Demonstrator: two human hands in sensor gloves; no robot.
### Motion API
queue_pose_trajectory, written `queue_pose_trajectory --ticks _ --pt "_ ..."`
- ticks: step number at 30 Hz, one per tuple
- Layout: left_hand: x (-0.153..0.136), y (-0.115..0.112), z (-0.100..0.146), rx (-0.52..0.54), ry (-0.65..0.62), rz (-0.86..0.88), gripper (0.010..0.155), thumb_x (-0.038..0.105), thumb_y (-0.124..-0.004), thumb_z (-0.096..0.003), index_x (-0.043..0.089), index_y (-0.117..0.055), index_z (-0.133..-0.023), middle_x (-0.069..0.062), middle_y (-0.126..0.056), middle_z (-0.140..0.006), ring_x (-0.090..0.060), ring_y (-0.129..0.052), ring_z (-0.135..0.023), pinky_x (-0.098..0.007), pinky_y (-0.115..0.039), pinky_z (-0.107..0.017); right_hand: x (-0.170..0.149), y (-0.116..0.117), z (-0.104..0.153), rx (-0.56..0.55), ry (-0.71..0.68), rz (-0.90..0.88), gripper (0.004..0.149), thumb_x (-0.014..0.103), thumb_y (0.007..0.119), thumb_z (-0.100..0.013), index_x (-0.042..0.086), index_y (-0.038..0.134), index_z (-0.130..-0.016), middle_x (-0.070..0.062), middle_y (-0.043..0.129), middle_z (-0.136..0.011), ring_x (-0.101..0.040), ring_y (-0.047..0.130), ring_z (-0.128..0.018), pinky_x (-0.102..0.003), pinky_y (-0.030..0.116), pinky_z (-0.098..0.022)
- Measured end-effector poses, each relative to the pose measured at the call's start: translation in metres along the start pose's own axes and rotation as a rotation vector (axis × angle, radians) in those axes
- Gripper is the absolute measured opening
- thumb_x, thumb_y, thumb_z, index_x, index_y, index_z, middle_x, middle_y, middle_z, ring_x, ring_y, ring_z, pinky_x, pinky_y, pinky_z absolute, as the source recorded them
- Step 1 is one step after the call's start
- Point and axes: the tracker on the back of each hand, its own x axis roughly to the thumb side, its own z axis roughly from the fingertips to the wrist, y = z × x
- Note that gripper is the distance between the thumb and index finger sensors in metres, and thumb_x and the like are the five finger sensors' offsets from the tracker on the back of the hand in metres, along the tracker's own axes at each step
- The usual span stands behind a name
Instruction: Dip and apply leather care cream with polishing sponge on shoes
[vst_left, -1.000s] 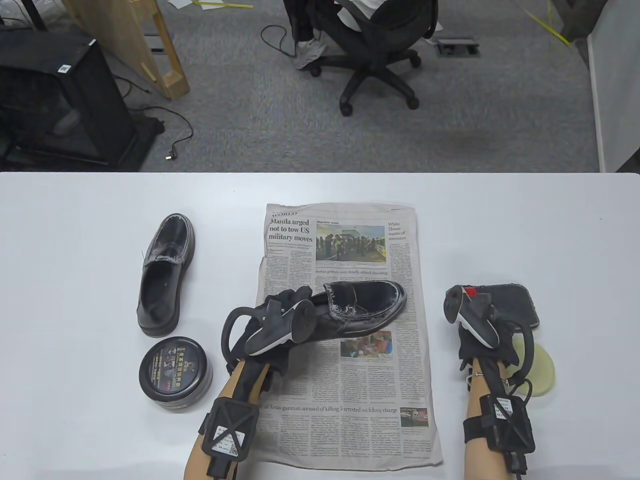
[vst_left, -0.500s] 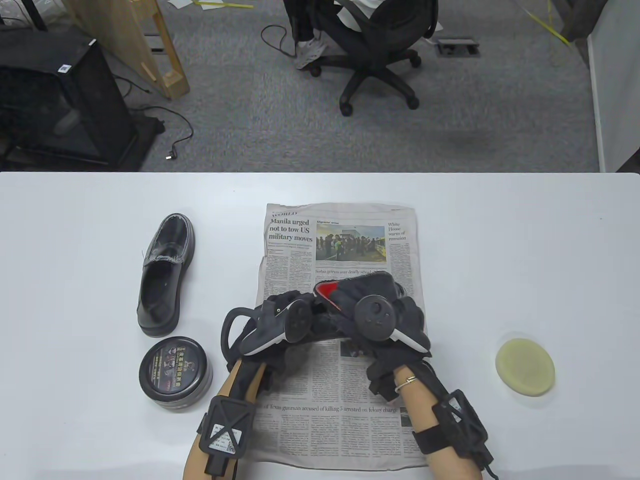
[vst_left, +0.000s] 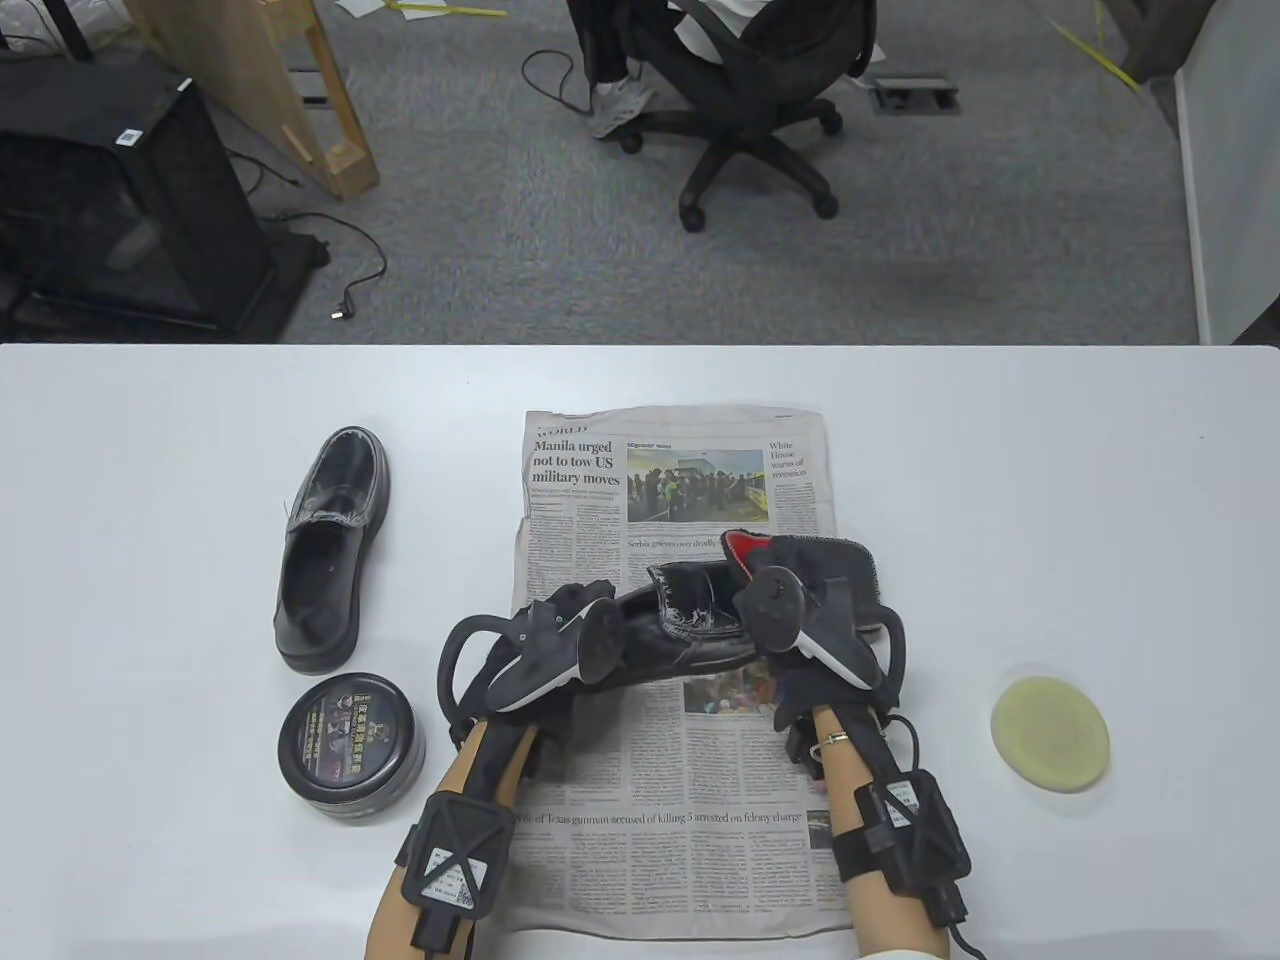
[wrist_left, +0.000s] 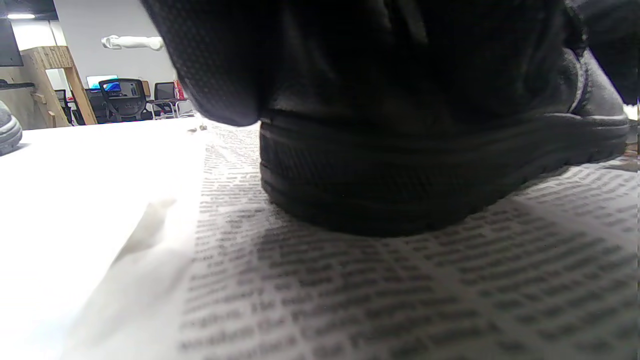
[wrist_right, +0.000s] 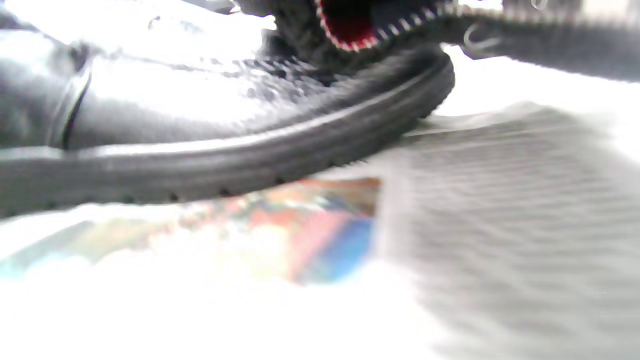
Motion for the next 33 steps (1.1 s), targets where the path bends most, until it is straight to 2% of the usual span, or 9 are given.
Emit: queue_pose_trajectory --ticks 4,8,10,12,17,21,26,30,33 --pt "-0.001 -0.001 -0.002 -0.009 -0.012 0.035 0.083 0.059 -0.084 -0.037 0.031 -0.058 -0.111 0.0 -0.077 -0.112 -0.022 -0.086 -0.095 -0.038 -0.081 -0.07 0.011 -0.001 0.023 -0.012 -0.123 -0.03 0.058 0.041 0.048 -0.064 0.012 0.042 -0.114 -0.016 0.038 -0.119 -0.047 0.041 -0.109 -0.056 0.049 -0.076" --pt "0.0 -0.001 -0.003 -0.023 -0.024 0.03 0.081 0.057 -0.084 -0.037 0.033 -0.059 -0.11 0.001 -0.076 -0.113 -0.022 -0.085 -0.097 -0.04 -0.08 -0.071 0.039 -0.012 0.03 -0.035 -0.263 -0.233 0.058 0.041 0.048 -0.064 0.011 0.046 -0.114 -0.017 0.043 -0.119 -0.049 0.049 -0.108 -0.056 0.056 -0.076" --pt "0.001 -0.001 -0.003 -0.021 -0.032 0.015 0.08 0.057 -0.084 -0.0371 0.034 -0.059 -0.109 0.002 -0.076 -0.113 -0.022 -0.084 -0.098 -0.04 -0.08 -0.071 0.054 -0.018 0.024 -0.038 -0.303 -0.356 0.057 0.042 0.047 -0.065 0.014 0.046 -0.114 -0.015 0.043 -0.12 -0.049 0.047 -0.109 -0.061 0.053 -0.076" --pt "0.001 -0.001 -0.003 -0.018 -0.034 -0.005 0.08 0.058 -0.083 -0.0371 0.034 -0.058 -0.109 0.003 -0.076 -0.114 -0.022 -0.084 -0.099 -0.041 -0.079 -0.071 0.065 -0.02 0.014 -0.021 -0.309 -0.427 0.056 0.044 0.047 -0.065 0.018 0.047 -0.114 -0.01 0.044 -0.121 -0.045 0.042 -0.111 -0.071 0.042 -0.072" --pt "0.001 -0.002 -0.002 -0.015 -0.024 0.004 0.082 0.058 -0.083 -0.0369 0.033 -0.057 -0.111 0.001 -0.076 -0.113 -0.023 -0.085 -0.097 -0.041 -0.079 -0.07 0.067 -0.012 -0.025 0.075 -0.156 -0.295 0.061 0.052 0.046 -0.063 0.023 0.043 -0.116 -0.008 0.04 -0.123 -0.042 0.036 -0.112 -0.068 0.035 -0.072" --pt "0.0 -0.002 -0.002 -0.009 -0.012 0.0 0.084 0.06 -0.083 -0.0361 0.033 -0.057 -0.111 0.001 -0.079 -0.111 -0.022 -0.087 -0.093 -0.039 -0.081 -0.067 0.044 -0.008 -0.032 0.107 -0.05 -0.356 0.061 0.049 0.042 -0.064 0.019 0.039 -0.118 -0.012 0.037 -0.124 -0.044 0.031 -0.112 -0.065 0.028 -0.072" --pt "0.003 -0.002 -0.001 -0.004 -0.004 -0.029 0.084 0.061 -0.081 -0.0363 0.031 -0.058 -0.111 -0.001 -0.081 -0.109 -0.023 -0.089 -0.091 -0.039 -0.082 -0.065 0.014 -0.004 -0.017 0.091 0.012 -0.191 0.059 0.043 0.041 -0.065 0.016 0.034 -0.117 -0.011 0.03 -0.122 -0.042 0.026 -0.111 -0.06 0.031 -0.073" --pt "0.003 -0.003 -0.002 -0.007 -0.008 -0.017 0.083 0.06 -0.082 -0.0359 0.032 -0.059 -0.11 0.0 -0.081 -0.109 -0.023 -0.088 -0.092 -0.041 -0.081 -0.066 0.011 0.002 0.008 0.039 -0.069 -0.073 0.059 0.04 0.043 -0.065 0.012 0.032 -0.116 -0.015 0.027 -0.12 -0.046 0.026 -0.109 -0.056 0.039 -0.075" --pt "0.003 -0.002 -0.004 -0.028 -0.025 -0.018 0.081 0.059 -0.082 -0.0363 0.034 -0.059 -0.11 0.001 -0.08 -0.111 -0.023 -0.087 -0.095 -0.042 -0.08 -0.068 0.021 -0.001 0.023 0.034 -0.159 -0.104 0.06 0.039 0.045 -0.065 0.008 0.035 -0.116 -0.02 0.03 -0.119 -0.049 0.032 -0.109 -0.058 0.045 -0.075"
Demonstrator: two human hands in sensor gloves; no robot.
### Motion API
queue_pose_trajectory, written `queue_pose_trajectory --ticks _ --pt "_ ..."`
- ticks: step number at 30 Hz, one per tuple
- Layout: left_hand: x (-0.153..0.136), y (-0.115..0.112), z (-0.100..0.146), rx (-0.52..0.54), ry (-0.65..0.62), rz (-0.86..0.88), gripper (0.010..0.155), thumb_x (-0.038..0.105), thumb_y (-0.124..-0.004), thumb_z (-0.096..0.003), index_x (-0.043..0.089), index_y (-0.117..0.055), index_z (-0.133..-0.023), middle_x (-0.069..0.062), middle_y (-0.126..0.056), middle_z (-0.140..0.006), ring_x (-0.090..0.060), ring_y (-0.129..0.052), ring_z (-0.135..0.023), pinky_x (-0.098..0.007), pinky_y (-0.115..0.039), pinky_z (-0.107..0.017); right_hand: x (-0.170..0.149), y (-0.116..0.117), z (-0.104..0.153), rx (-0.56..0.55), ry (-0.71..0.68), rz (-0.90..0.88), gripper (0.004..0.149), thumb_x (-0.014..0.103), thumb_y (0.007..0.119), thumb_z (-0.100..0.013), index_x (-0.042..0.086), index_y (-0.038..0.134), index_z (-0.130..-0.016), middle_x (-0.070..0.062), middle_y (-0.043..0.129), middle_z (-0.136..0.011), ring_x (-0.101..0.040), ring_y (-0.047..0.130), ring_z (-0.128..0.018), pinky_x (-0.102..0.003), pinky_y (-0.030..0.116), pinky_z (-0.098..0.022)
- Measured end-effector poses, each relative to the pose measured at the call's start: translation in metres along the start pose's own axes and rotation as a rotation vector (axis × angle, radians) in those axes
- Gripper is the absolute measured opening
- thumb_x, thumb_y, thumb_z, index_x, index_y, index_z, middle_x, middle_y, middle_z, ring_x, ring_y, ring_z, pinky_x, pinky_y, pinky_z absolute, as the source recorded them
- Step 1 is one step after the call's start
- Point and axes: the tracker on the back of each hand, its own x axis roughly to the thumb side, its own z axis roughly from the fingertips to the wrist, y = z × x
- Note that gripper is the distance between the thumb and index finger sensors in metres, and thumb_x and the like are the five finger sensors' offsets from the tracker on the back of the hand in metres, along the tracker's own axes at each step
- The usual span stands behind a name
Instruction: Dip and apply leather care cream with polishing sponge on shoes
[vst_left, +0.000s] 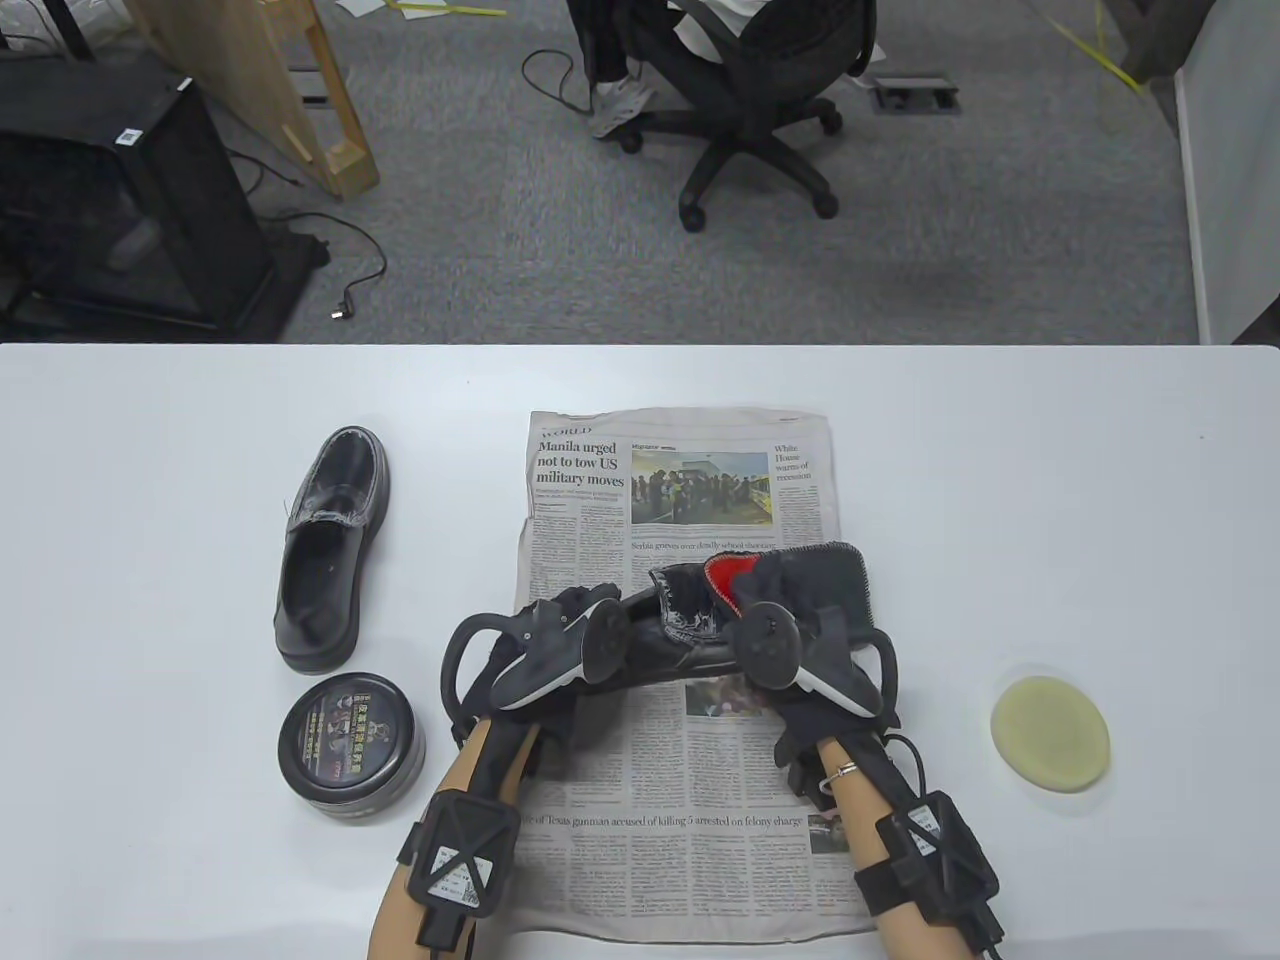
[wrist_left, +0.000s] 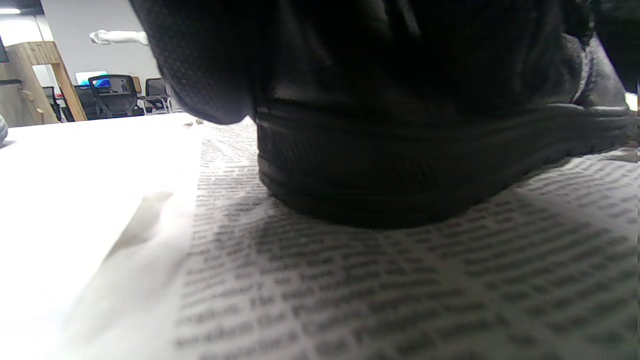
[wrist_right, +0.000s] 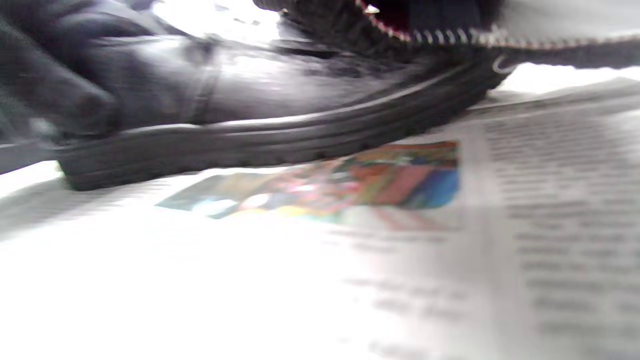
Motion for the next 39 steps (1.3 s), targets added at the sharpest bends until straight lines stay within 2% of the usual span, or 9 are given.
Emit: queue_pose_trajectory --ticks 4,7,12,16,21,28,33,36,39 --pt "0.001 0.001 -0.001 -0.015 -0.015 -0.021 0.081 0.059 -0.082 -0.0365 0.035 -0.058 -0.11 0.004 -0.078 -0.112 -0.022 -0.086 -0.098 -0.042 -0.08 -0.071 0.027 -0.009 0.005 -0.028 -0.138 -0.164 0.06 0.039 0.044 -0.066 0.007 0.04 -0.116 -0.021 0.037 -0.119 -0.05 0.043 -0.108 -0.057 0.053 -0.076" --pt "0.001 0.001 -0.002 -0.015 -0.017 -0.022 0.081 0.059 -0.082 -0.0363 0.036 -0.058 -0.11 0.005 -0.077 -0.113 -0.022 -0.085 -0.099 -0.043 -0.08 -0.071 0.046 -0.014 -0.01 -0.029 -0.188 -0.301 0.058 0.04 0.045 -0.066 0.012 0.041 -0.116 -0.016 0.036 -0.122 -0.05 0.038 -0.11 -0.062 0.046 -0.077" --pt "-0.002 -0.001 -0.001 -0.009 -0.019 0.017 0.083 0.059 -0.083 -0.0363 0.034 -0.057 -0.111 0.003 -0.077 -0.113 -0.022 -0.085 -0.098 -0.041 -0.081 -0.071 0.046 -0.005 -0.049 0.033 -0.065 -0.222 0.057 0.045 0.042 -0.065 0.02 0.043 -0.116 -0.007 0.038 -0.123 -0.043 0.03 -0.112 -0.064 0.033 -0.075" --pt "-0.003 -0.001 -0.001 -0.01 -0.008 0.016 0.084 0.06 -0.083 -0.0353 0.034 -0.056 -0.111 0.003 -0.078 -0.112 -0.02 -0.086 -0.096 -0.036 -0.082 -0.069 0.028 -0.004 -0.059 0.038 0.055 -0.208 0.06 0.048 0.04 -0.065 0.02 0.038 -0.117 -0.009 0.036 -0.123 -0.044 0.03 -0.112 -0.063 0.031 -0.074" --pt "0.0 -0.001 0.0 0.002 0.003 -0.039 0.084 0.062 -0.08 -0.0358 0.031 -0.058 -0.111 0.002 -0.08 -0.11 -0.02 -0.089 -0.093 -0.035 -0.084 -0.066 -0.012 -0.005 -0.046 0.068 0.202 -0.109 0.061 0.045 0.038 -0.066 0.014 0.029 -0.118 -0.015 0.026 -0.121 -0.044 0.022 -0.109 -0.059 0.028 -0.072" --pt "0.001 -0.002 0.0 0.014 0.004 -0.024 0.084 0.061 -0.08 -0.0353 0.03 -0.059 -0.111 0.001 -0.081 -0.11 -0.022 -0.089 -0.093 -0.037 -0.083 -0.067 -0.012 0.003 -0.004 0.043 0.094 0.11 0.061 0.039 0.039 -0.066 0.007 0.025 -0.116 -0.024 0.022 -0.118 -0.053 0.026 -0.105 -0.059 0.038 -0.072" --pt "0.001 -0.002 -0.002 0.001 -0.012 -0.009 0.082 0.06 -0.081 -0.0358 0.034 -0.059 -0.11 0.001 -0.079 -0.111 -0.024 -0.087 -0.096 -0.039 -0.083 -0.066 0.012 0.0 0.015 0.024 -0.084 -0.13 0.061 0.039 0.04 -0.066 0.006 0.032 -0.116 -0.024 0.03 -0.118 -0.052 0.035 -0.106 -0.058 0.046 -0.074" --pt "0.001 -0.002 -0.002 0.0 -0.017 -0.017 0.081 0.059 -0.08 -0.036 0.035 -0.058 -0.11 0.003 -0.078 -0.112 -0.023 -0.086 -0.097 -0.039 -0.083 -0.067 0.029 -0.009 0.009 0.013 -0.162 -0.294 0.06 0.041 0.041 -0.066 0.01 0.035 -0.117 -0.02 0.032 -0.12 -0.05 0.036 -0.108 -0.058 0.047 -0.076" --pt "0.0 -0.003 -0.002 0.0 -0.022 -0.001 0.081 0.059 -0.081 -0.0361 0.035 -0.058 -0.11 0.003 -0.078 -0.113 -0.023 -0.085 -0.098 -0.039 -0.082 -0.067 0.039 -0.016 -0.014 -0.004 -0.138 -0.267 0.058 0.043 0.041 -0.066 0.015 0.04 -0.117 -0.014 0.037 -0.122 -0.046 0.037 -0.111 -0.065 0.042 -0.074"
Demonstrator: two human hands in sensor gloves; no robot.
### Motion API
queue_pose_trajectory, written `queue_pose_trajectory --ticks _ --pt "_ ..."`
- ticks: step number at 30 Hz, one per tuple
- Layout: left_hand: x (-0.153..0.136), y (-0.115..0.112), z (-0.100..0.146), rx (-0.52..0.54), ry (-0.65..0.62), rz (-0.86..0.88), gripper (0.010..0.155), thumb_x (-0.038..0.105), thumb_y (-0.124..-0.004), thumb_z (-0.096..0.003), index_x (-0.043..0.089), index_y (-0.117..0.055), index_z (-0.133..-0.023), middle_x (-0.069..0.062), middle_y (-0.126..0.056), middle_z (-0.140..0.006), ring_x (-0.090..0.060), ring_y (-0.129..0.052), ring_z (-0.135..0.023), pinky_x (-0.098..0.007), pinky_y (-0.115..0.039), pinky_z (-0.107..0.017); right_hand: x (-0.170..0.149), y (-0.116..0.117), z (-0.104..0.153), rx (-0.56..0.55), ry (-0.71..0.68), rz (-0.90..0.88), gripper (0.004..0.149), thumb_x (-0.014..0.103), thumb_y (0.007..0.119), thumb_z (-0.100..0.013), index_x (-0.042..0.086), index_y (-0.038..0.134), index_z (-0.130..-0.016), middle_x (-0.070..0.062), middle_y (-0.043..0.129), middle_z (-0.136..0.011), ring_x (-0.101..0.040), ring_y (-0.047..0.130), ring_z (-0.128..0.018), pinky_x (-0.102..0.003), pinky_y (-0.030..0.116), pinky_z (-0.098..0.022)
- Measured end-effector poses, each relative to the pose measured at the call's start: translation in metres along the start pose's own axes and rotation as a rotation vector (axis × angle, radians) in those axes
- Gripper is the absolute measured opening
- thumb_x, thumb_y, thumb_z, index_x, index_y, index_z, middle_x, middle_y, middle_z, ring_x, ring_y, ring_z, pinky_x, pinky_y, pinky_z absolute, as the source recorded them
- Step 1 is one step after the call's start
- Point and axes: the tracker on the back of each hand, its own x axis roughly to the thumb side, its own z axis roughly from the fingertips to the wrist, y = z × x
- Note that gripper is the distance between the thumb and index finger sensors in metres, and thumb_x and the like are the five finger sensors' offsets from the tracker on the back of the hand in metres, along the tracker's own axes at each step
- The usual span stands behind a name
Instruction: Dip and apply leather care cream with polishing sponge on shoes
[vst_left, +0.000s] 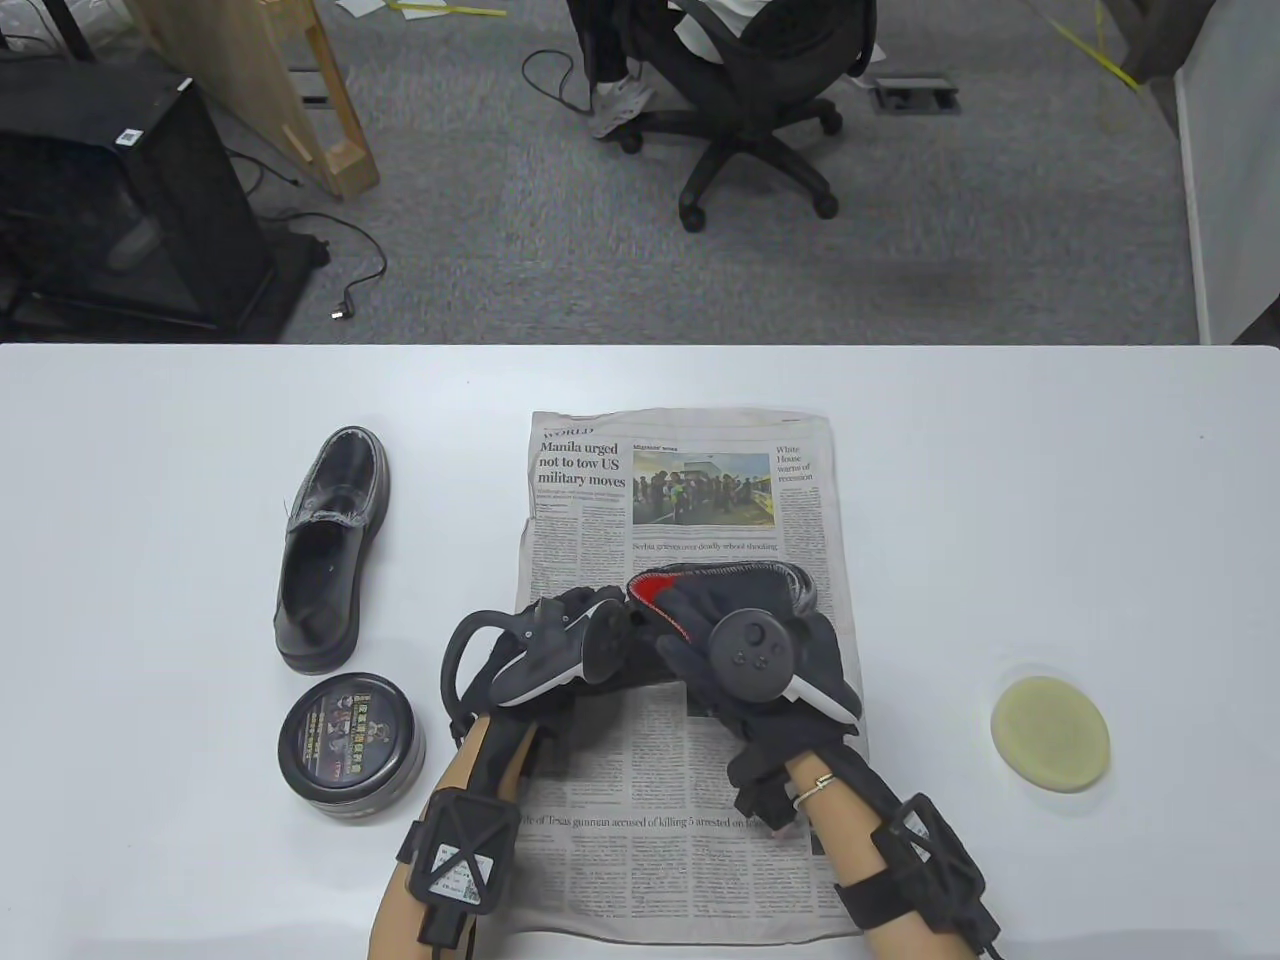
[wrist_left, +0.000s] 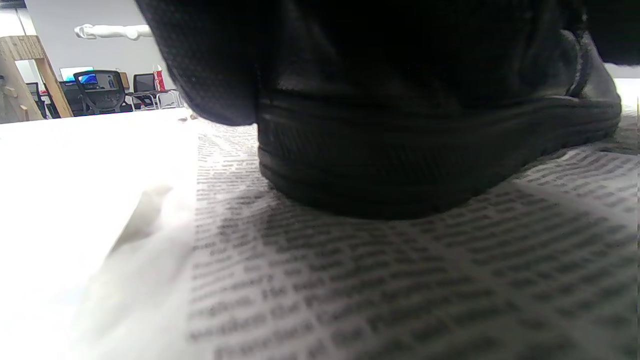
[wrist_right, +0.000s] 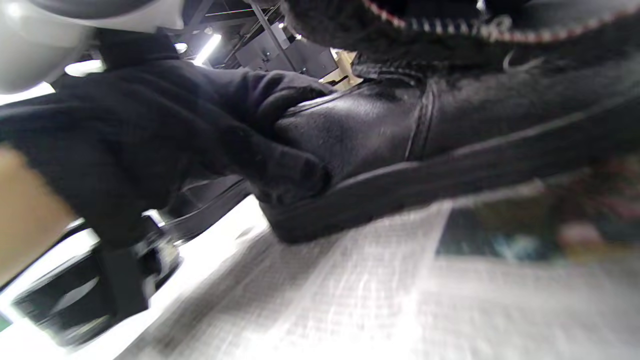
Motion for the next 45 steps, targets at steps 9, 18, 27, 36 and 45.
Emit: queue_pose_trajectory --ticks 9,18,27,36,45 --pt "-0.003 -0.002 0.001 0.008 0.008 0.028 0.085 0.06 -0.081 -0.0359 0.033 -0.056 -0.112 0.0 -0.079 -0.111 -0.023 -0.087 -0.095 -0.039 -0.083 -0.067 -0.043 -0.001 -0.038 0.039 0.312 0.085 0.061 0.047 0.037 -0.065 0.017 0.035 -0.118 -0.013 0.033 -0.123 -0.044 0.026 -0.111 -0.064 0.025 -0.071" --pt "-0.002 -0.002 0.002 0.023 0.03 0.018 0.084 0.061 -0.081 -0.0351 0.032 -0.06 -0.111 -0.001 -0.082 -0.109 -0.025 -0.089 -0.093 -0.04 -0.083 -0.065 -0.057 0.005 0.019 0.099 0.249 0.328 0.061 0.041 0.035 -0.066 0.011 0.017 -0.116 -0.02 0.012 -0.118 -0.05 0.015 -0.105 -0.061 0.029 -0.072" --pt "0.001 -0.001 0.0 -0.005 0.009 -0.016 0.081 0.06 -0.08 -0.0361 0.035 -0.058 -0.11 0.003 -0.079 -0.112 -0.024 -0.086 -0.098 -0.042 -0.081 -0.069 -0.006 0.011 0.023 0.076 -0.015 0.04 0.06 0.042 0.037 -0.066 0.014 0.025 -0.118 -0.018 0.02 -0.121 -0.05 0.023 -0.109 -0.065 0.036 -0.074" --pt "-0.002 -0.003 0.001 0.014 0.02 0.025 0.084 0.06 -0.081 -0.0354 0.034 -0.057 -0.111 0.003 -0.08 -0.111 -0.024 -0.087 -0.097 -0.043 -0.081 -0.068 -0.023 0.004 -0.039 0.056 0.221 0.039 0.061 0.048 0.036 -0.065 0.02 0.035 -0.118 -0.012 0.032 -0.124 -0.045 0.026 -0.112 -0.065 0.027 -0.072" --pt "-0.002 -0.003 0.001 0.02 0.039 0.011 0.084 0.062 -0.08 -0.0351 0.032 -0.06 -0.111 -0.001 -0.083 -0.108 -0.026 -0.09 -0.092 -0.042 -0.082 -0.065 -0.064 0.001 0.001 0.084 0.322 0.23 0.061 0.041 0.034 -0.066 0.012 0.017 -0.117 -0.018 0.011 -0.118 -0.048 0.011 -0.106 -0.062 0.026 -0.071"
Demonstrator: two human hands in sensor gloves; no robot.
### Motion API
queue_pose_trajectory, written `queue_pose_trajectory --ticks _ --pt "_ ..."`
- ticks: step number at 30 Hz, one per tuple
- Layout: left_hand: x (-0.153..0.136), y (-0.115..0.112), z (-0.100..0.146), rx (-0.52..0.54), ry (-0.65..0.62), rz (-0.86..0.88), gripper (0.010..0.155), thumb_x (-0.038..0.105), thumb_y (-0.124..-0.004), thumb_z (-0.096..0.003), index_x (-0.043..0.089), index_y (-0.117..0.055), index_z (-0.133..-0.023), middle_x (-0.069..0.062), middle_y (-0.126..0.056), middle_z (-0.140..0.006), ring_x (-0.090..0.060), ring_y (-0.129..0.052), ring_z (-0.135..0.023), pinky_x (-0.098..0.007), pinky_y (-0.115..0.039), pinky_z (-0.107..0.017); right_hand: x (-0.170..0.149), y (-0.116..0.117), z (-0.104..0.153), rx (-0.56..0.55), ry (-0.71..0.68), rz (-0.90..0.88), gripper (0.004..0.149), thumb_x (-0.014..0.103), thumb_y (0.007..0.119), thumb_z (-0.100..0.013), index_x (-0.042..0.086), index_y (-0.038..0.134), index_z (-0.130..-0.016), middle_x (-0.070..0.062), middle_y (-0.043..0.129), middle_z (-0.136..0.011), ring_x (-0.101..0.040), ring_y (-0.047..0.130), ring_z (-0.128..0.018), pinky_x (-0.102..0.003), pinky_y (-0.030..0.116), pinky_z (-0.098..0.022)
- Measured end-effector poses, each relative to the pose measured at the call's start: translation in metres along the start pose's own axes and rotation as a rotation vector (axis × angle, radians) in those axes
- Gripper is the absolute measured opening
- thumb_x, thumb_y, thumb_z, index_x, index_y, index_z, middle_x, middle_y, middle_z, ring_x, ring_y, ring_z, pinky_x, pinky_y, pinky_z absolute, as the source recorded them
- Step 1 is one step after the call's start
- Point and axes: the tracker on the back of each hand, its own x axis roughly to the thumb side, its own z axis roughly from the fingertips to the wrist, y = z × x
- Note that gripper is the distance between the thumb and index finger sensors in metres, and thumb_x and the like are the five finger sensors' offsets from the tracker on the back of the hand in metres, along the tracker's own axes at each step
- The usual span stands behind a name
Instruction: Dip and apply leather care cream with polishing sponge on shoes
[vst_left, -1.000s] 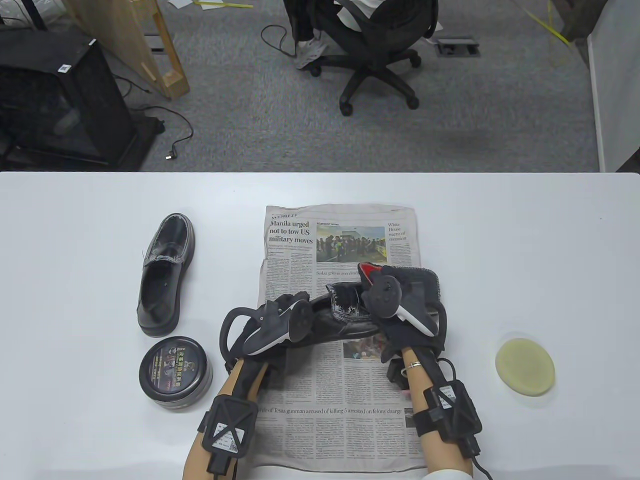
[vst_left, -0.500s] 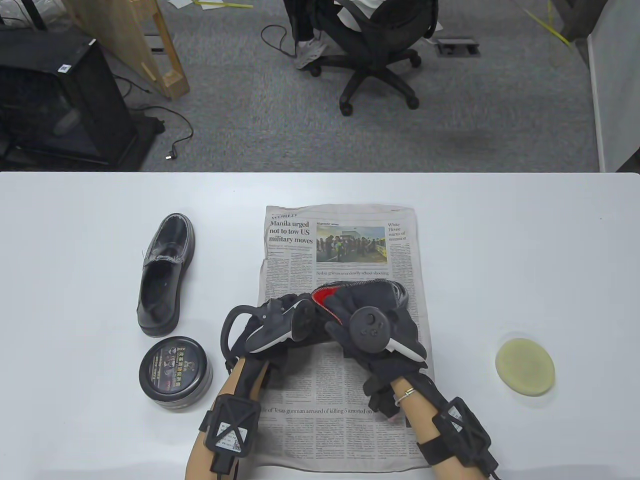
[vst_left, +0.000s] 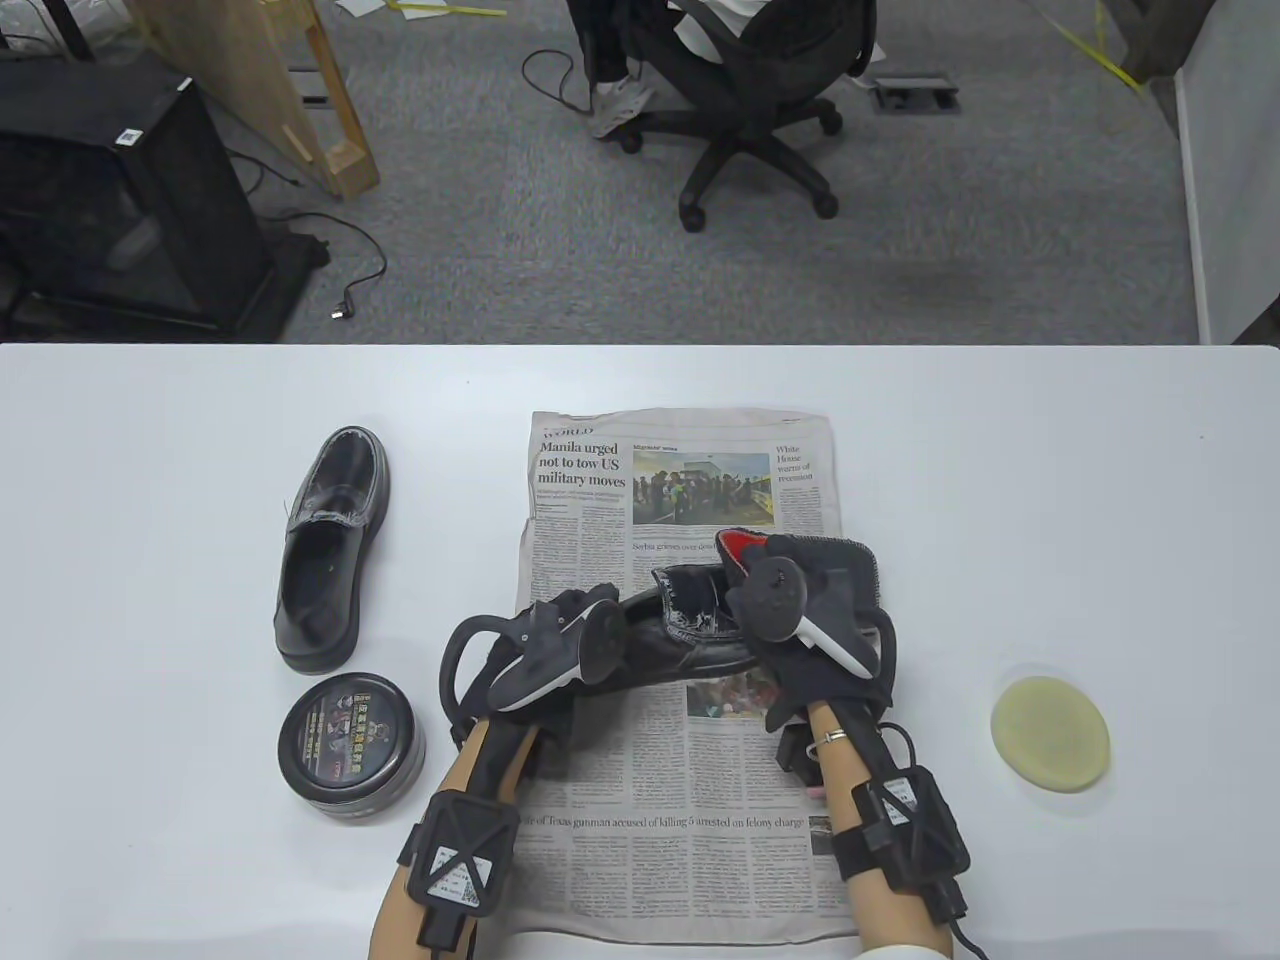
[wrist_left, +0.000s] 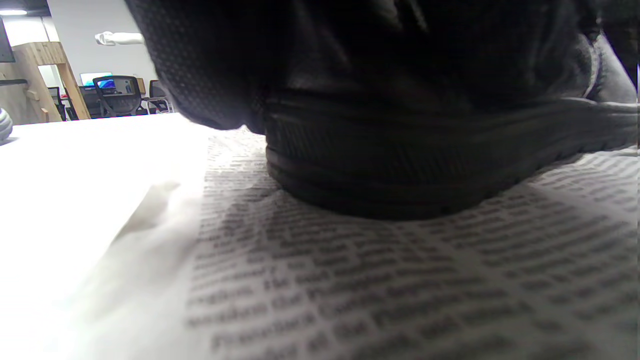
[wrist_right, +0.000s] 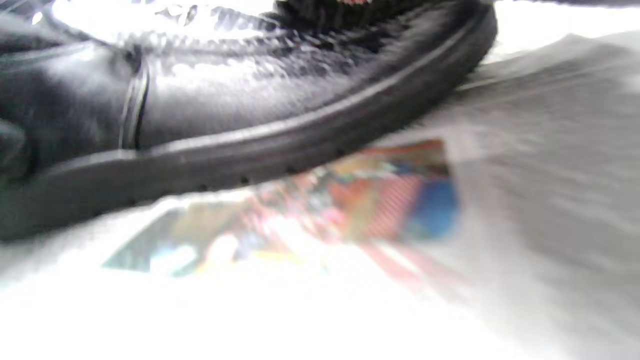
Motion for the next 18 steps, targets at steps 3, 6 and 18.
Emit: queue_pose_trajectory --ticks 3,6,18 --pt "0.0 -0.001 0.0 0.0 -0.005 0.008 0.083 0.061 -0.08 -0.0353 0.032 -0.06 -0.111 -0.001 -0.082 -0.109 -0.026 -0.089 -0.093 -0.044 -0.081 -0.066 0.004 0.007 0.021 0.005 -0.063 0.089 0.062 0.04 0.034 -0.066 0.009 0.014 -0.116 -0.021 0.01 -0.117 -0.051 0.013 -0.105 -0.061 0.028 -0.072" --pt "0.001 0.0 -0.001 -0.012 -0.015 0.005 0.083 0.06 -0.08 -0.0359 0.034 -0.058 -0.111 0.0 -0.08 -0.111 -0.027 -0.087 -0.096 -0.045 -0.08 -0.068 0.016 0.01 0.035 0.011 -0.154 0.056 0.062 0.039 0.035 -0.066 0.007 0.016 -0.116 -0.024 0.014 -0.117 -0.053 0.018 -0.105 -0.062 0.032 -0.072" --pt "-0.001 -0.001 -0.002 -0.027 -0.04 0.027 0.083 0.06 -0.081 -0.036 0.037 -0.054 -0.112 0.003 -0.077 -0.114 -0.024 -0.084 -0.101 -0.048 -0.077 -0.072 0.068 -0.009 -0.008 -0.029 -0.19 -0.118 0.06 0.046 0.036 -0.065 0.02 0.03 -0.119 -0.016 0.03 -0.124 -0.05 0.028 -0.11 -0.069 0.031 -0.072"
